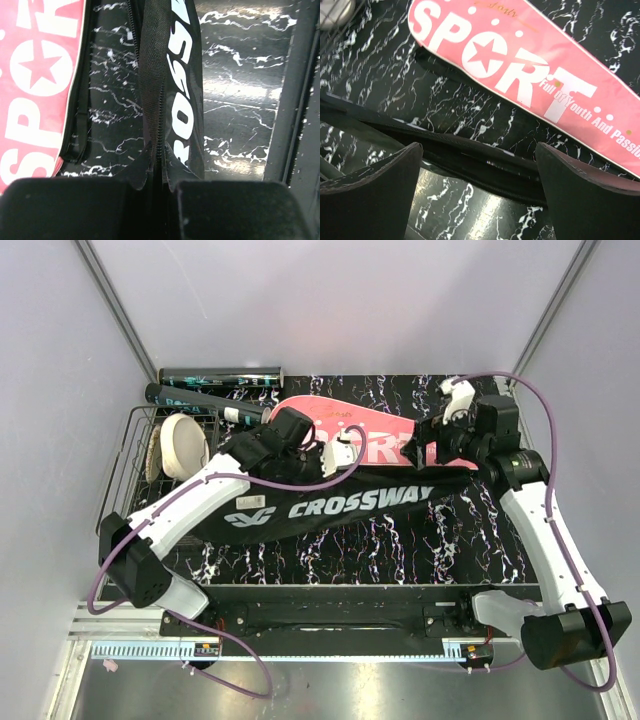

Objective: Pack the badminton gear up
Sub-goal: Adjust the racket bag at the center of the board.

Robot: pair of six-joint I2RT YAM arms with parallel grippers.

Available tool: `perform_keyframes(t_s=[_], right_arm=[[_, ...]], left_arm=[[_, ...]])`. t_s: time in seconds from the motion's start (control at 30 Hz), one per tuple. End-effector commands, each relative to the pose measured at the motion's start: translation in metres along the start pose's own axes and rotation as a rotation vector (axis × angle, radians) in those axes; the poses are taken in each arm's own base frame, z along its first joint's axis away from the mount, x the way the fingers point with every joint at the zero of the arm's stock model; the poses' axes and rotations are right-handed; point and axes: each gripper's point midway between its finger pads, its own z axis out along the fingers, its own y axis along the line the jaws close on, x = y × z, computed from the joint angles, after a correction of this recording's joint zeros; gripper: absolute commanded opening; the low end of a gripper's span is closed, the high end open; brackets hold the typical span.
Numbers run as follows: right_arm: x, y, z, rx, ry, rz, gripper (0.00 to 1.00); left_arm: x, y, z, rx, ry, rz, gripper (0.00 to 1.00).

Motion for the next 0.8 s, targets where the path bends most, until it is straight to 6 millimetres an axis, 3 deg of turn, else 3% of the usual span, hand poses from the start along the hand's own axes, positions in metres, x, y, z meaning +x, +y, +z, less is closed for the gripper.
perform_keyframes(t_s=[0.0,0.13,0.2,0.27,0.3,0.33,0.4,0.47,0.5,0.53,0.63,0.7,0.77], right_arm=[[0.015,0.014,0.007,-0.106,0.051,-0.147,1.00],[0.037,0.044,0.022,-0.186,0.087,-0.095,1.00],[0.030,0.036,0.026,-0.065,0.070,0.088,1.00],[0.023,0.051,0.024,-0.125,0.059,0.180,1.00],[0.016,0.069,0.022,-0.232,0.031,0.168,1.00],[0.023,0.075,0.025,-0.256,0.039,0.152,1.00],[0.029,0.075,0.031,-0.265,0.016,0.048,1.00],[0.057,0.078,0.044,-0.268,0.058,-0.111,1.00],[0.054,0.067,0.055,-0.195,0.023,-0.171,1.00],[0.071,0.061,0.064,-0.174,0.030,-0.195,1.00],[0.070,0.064,0.075,-0.206,-0.009,-0.308,0.99],[0.070,0.066,0.079,-0.216,-0.028,-0.376,0.95],[0.069,0.062,0.081,-0.191,-0.043,-0.414,0.75]], left_arm=[[-0.064,0.004,-0.016,0.005,-0.269,0.135,0.00],[-0.060,0.016,0.001,-0.032,-0.261,0.090,0.00],[-0.057,0.030,0.008,-0.092,-0.255,0.071,0.00],[-0.053,0.027,0.013,-0.078,-0.252,0.056,0.00],[-0.058,0.030,0.013,-0.092,-0.279,0.063,0.00],[-0.058,0.030,0.015,-0.096,-0.289,0.054,0.00],[-0.057,0.029,0.019,-0.089,-0.297,0.050,0.00],[-0.057,0.028,0.021,-0.077,-0.299,0.057,0.00],[-0.057,0.028,0.022,-0.075,-0.299,0.057,0.00],[-0.054,0.027,0.026,-0.065,-0.289,0.059,0.00],[-0.051,0.028,0.030,-0.058,-0.270,0.049,0.00],[-0.052,0.027,0.029,-0.053,-0.276,0.051,0.00],[-0.055,0.025,0.029,-0.043,-0.288,0.035,0.01]])
